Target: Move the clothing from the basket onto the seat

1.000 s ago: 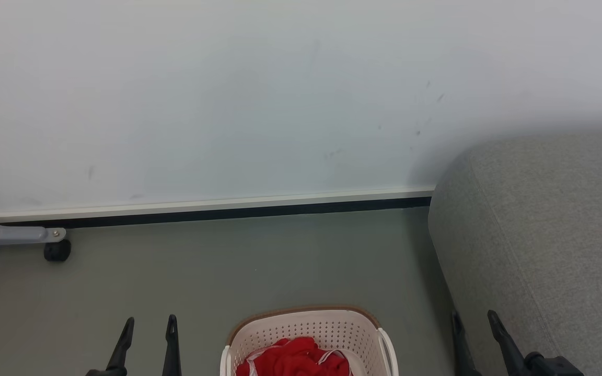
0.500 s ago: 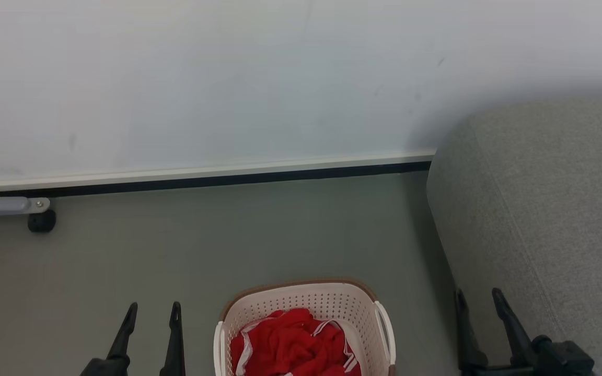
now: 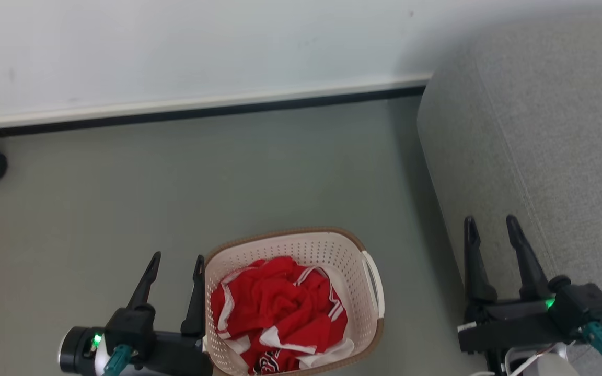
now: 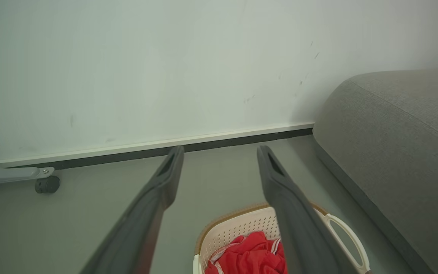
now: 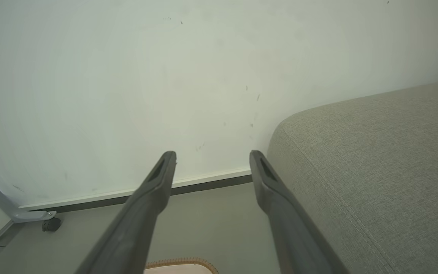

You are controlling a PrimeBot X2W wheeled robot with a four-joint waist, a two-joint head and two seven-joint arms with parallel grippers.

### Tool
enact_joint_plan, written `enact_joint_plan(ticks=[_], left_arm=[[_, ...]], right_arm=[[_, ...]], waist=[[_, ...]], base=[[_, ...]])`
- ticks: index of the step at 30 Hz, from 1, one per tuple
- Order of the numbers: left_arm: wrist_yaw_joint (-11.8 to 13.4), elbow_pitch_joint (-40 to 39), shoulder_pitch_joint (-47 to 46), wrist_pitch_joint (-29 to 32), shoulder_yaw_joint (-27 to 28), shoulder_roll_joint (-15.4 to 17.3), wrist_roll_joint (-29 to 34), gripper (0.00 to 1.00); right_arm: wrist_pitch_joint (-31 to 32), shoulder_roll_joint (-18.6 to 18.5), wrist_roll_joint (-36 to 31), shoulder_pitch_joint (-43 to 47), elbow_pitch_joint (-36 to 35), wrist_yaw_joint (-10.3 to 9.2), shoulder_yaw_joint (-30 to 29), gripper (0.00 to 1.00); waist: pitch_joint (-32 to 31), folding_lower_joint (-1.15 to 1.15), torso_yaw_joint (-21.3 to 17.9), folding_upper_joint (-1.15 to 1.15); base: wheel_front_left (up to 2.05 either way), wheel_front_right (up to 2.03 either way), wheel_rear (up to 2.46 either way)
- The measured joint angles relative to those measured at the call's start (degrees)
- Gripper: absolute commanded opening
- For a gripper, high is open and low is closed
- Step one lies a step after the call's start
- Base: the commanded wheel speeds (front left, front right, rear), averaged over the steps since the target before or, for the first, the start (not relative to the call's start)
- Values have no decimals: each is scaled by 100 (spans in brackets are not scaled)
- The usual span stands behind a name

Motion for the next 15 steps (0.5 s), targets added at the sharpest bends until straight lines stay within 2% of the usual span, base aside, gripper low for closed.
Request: enact_joint_plan(ticks=[15], left_arm=[[-94,735,-1129,111,-285,-44,266,100]], right_arm=[[-18,26,-25,-1240,-138,5,-288,100]], waist=[[1434,1,-401,0]], base=[[0,0,0]])
